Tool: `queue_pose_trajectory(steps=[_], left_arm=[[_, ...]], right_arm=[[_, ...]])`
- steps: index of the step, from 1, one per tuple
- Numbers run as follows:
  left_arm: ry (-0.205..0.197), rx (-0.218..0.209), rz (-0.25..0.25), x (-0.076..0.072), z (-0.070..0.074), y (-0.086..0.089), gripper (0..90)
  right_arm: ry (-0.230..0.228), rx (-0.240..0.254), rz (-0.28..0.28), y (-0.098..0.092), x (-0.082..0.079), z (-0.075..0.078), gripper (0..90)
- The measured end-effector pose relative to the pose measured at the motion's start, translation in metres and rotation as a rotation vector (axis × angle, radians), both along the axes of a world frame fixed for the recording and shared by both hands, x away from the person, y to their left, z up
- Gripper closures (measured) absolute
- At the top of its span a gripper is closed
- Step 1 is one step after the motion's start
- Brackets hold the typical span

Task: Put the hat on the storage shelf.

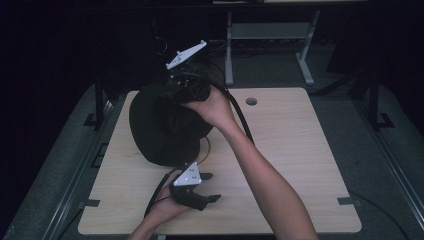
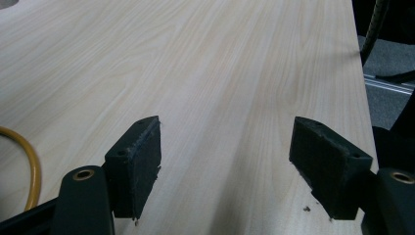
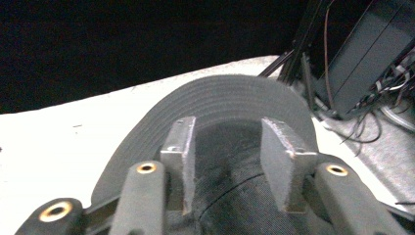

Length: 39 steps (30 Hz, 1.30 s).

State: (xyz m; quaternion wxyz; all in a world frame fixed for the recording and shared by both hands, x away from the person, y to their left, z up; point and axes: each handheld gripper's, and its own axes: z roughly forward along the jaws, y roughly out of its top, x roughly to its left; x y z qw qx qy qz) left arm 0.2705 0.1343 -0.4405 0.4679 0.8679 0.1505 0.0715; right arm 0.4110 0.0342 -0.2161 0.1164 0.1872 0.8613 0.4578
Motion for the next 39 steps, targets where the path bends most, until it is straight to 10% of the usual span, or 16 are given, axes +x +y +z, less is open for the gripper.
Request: queue_pose_trajectory(steps=[13,39], left_arm=[[0.000,-0.011,0.029,0.001,0.001,0.006,27.2],[0.005,-0.018,0.043,0.001,0.000,0.006,26.4]], right_arm=[[0.072,0.144,-0.005,-0.044,0.006,-0.012,41.2],[0.104,0.186,-0.072,-0.113,-0.003,-0.034,29.3]])
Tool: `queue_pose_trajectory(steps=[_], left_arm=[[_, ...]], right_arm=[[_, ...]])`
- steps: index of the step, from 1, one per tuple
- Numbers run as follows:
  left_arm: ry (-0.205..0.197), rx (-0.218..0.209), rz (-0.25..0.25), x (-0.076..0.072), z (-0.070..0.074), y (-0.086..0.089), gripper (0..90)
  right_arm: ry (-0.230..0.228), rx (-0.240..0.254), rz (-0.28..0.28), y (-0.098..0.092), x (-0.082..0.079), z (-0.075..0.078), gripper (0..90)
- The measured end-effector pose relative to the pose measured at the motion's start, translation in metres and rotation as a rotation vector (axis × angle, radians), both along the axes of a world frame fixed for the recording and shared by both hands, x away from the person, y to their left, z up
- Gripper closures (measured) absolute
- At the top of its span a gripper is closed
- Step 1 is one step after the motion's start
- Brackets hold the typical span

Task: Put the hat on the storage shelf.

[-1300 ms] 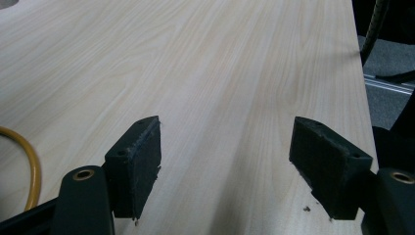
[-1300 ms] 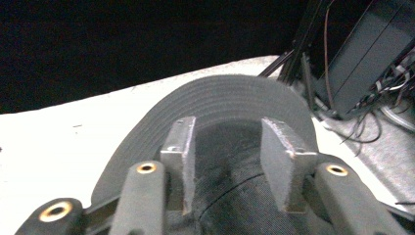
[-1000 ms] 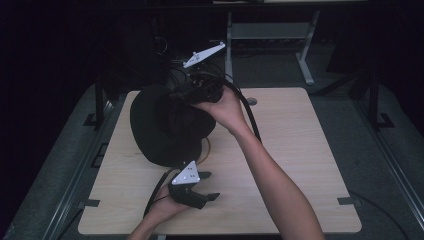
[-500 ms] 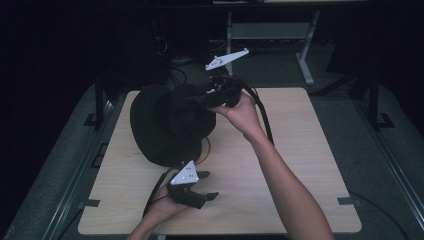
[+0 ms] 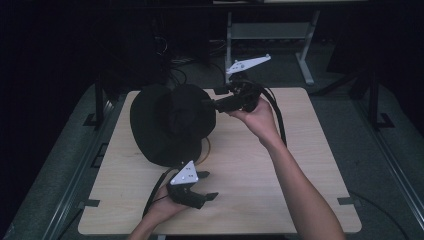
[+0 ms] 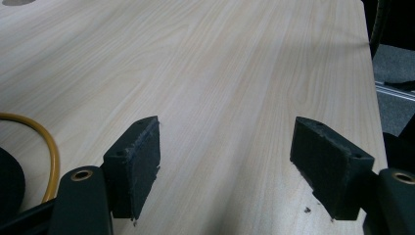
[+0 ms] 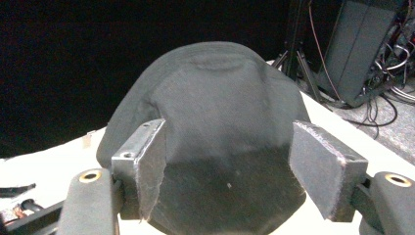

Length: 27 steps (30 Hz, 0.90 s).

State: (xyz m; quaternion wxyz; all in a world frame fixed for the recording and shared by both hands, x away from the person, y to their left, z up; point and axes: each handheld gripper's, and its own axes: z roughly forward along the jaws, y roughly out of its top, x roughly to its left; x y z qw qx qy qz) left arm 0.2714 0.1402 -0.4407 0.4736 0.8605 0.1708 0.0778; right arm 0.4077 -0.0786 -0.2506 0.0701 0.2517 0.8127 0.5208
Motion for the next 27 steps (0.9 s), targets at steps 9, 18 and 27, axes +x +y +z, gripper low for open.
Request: queue_pose_trajectory(steps=[9,18,27], left_arm=[[-0.004,0.008,0.000,0.000,0.000,0.001,26.3],[-0.007,0.009,0.002,0.000,0.000,0.002,26.2],[-0.006,0.008,0.006,0.000,-0.001,0.002,26.3]], right_arm=[[0.022,0.005,-0.029,-0.022,-0.004,-0.010,27.3],[0.031,0.013,-0.054,-0.043,-0.009,-0.017,26.7],[0.049,0.019,-0.074,-0.060,-0.014,-0.028,26.5]])
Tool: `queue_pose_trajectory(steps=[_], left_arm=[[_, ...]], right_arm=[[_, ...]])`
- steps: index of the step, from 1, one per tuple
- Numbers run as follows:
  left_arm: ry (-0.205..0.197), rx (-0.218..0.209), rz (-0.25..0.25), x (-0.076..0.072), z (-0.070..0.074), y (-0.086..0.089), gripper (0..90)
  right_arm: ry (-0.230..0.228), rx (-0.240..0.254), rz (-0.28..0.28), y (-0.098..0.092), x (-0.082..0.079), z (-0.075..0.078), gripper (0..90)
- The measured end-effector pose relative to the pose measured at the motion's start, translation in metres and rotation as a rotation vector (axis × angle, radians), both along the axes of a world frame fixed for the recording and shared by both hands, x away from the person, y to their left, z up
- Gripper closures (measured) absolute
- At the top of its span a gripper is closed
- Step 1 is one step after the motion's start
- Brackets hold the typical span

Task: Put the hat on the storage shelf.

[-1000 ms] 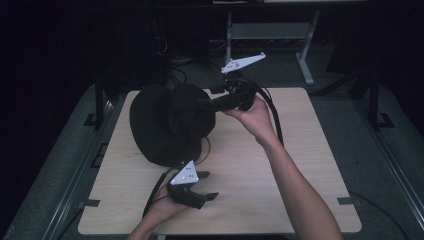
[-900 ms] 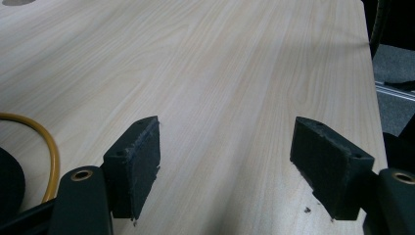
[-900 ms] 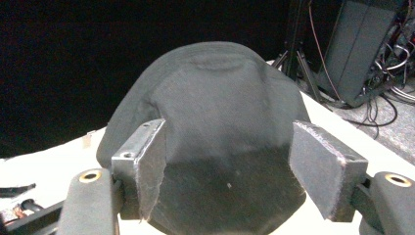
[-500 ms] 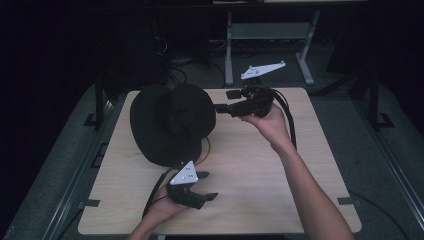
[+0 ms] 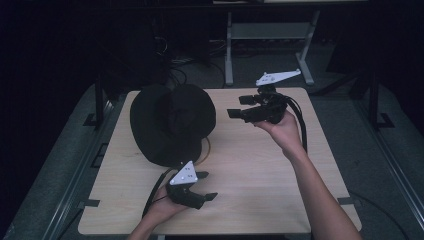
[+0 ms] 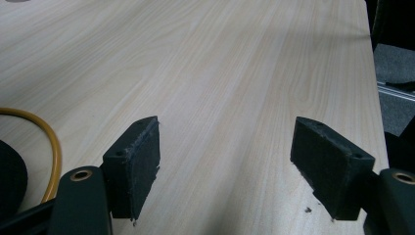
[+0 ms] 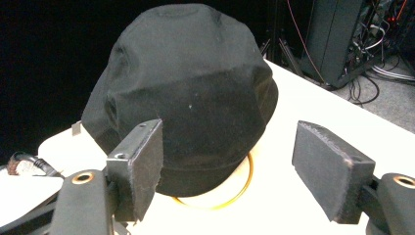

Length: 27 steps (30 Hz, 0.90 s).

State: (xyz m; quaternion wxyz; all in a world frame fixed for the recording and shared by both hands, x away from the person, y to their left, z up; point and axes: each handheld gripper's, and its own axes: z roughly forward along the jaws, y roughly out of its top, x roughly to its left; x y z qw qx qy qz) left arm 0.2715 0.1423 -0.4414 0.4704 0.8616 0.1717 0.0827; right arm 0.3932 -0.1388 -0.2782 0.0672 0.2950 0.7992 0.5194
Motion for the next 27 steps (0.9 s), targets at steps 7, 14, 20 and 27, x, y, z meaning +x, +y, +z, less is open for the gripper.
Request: queue_pose_trajectory(steps=[7,14,20,27], left_arm=[[0.002,0.000,0.004,0.000,0.000,0.000,26.3],[0.003,0.002,0.002,0.000,0.000,0.000,26.1],[-0.002,0.008,0.000,0.000,0.000,0.001,26.0],[0.001,0.010,0.002,0.000,0.000,0.002,25.9]], right_arm=[[0.007,0.002,-0.014,-0.012,-0.005,-0.007,25.1],[0.014,-0.003,-0.023,-0.025,-0.011,-0.014,24.0],[0.027,-0.002,-0.032,-0.034,-0.016,-0.024,23.3],[0.049,-0.001,-0.043,-0.045,-0.021,-0.036,22.6]])
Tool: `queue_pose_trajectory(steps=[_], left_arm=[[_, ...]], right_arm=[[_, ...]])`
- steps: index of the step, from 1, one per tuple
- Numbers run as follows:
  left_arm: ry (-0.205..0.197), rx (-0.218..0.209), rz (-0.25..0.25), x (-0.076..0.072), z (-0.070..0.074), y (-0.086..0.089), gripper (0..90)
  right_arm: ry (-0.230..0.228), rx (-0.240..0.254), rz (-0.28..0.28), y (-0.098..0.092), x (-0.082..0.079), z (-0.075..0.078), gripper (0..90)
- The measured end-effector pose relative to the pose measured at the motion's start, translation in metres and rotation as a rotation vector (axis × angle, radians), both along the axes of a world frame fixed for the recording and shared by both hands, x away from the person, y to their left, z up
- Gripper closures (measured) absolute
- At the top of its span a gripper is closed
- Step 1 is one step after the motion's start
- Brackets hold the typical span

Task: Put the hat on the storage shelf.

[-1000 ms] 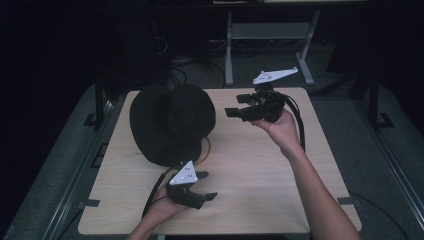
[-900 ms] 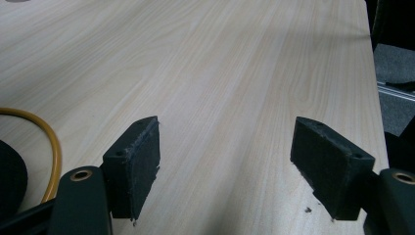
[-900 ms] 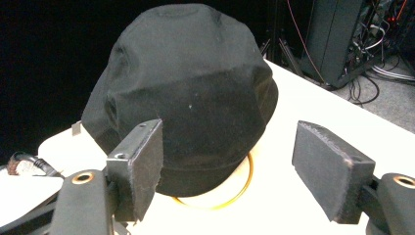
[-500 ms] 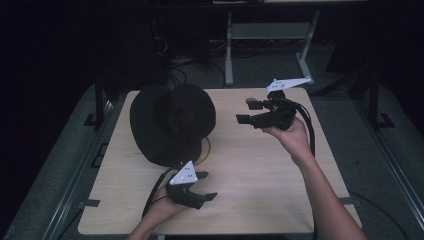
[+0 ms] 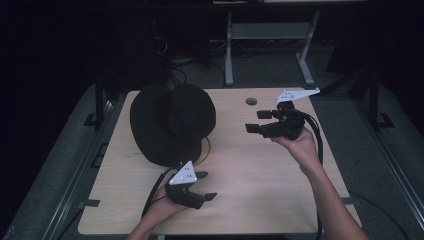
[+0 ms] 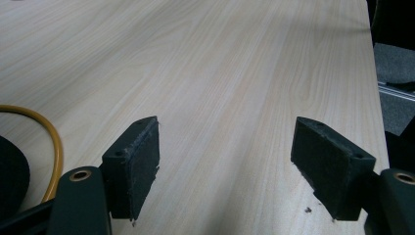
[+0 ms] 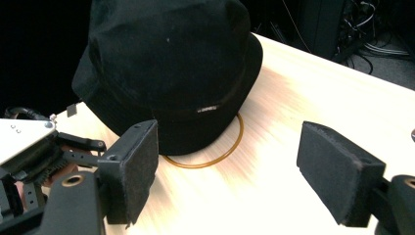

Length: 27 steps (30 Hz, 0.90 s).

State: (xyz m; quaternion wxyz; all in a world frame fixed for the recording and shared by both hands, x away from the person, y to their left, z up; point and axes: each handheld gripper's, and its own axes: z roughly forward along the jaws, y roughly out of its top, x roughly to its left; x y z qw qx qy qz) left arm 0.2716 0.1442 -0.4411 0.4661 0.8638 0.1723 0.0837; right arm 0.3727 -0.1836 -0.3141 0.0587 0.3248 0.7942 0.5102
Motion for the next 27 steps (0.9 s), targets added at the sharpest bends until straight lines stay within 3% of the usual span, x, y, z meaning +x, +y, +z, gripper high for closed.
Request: queue_pose_trajectory(steps=[27], left_arm=[[0.012,-0.012,0.011,0.000,-0.002,0.000,25.4]], right_arm=[[0.054,-0.001,-0.019,-0.033,-0.033,-0.043,19.4]])
